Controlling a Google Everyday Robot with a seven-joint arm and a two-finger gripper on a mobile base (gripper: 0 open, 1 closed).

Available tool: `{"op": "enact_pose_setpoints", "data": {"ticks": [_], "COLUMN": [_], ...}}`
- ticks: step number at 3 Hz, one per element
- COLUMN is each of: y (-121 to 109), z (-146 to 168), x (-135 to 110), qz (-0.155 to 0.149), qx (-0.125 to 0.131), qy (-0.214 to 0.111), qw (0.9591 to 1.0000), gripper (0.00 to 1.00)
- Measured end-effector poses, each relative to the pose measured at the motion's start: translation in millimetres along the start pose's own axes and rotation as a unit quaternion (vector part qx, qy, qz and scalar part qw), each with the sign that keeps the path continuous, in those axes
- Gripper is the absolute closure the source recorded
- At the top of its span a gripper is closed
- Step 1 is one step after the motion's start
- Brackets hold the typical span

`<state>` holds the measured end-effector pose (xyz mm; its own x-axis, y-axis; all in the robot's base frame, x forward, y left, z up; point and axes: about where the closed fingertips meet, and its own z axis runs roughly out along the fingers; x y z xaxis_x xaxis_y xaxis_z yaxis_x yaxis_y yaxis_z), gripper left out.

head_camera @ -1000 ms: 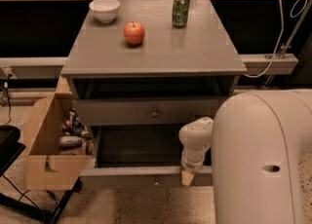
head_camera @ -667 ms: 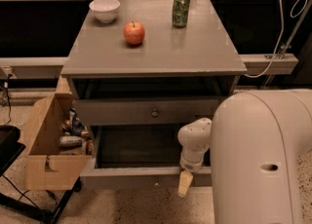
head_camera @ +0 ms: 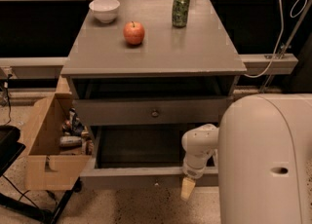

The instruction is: Open middle drawer

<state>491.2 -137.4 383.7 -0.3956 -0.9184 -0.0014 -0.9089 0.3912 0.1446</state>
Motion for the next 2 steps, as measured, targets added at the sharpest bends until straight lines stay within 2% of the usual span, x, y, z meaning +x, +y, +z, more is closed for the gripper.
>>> {"op": "enact_pose_setpoints", "data": {"ticks": [1, 2], "y": [40.0, 39.5], "z": [2.9, 2.8], "x": [11.9, 11.7], "qz": [0.001, 0.001], "qx": [-0.032, -0.032], "qy": [-0.024, -0.024], "qw": [0.9992, 0.9992], "gripper": [0.41, 0.65]}}
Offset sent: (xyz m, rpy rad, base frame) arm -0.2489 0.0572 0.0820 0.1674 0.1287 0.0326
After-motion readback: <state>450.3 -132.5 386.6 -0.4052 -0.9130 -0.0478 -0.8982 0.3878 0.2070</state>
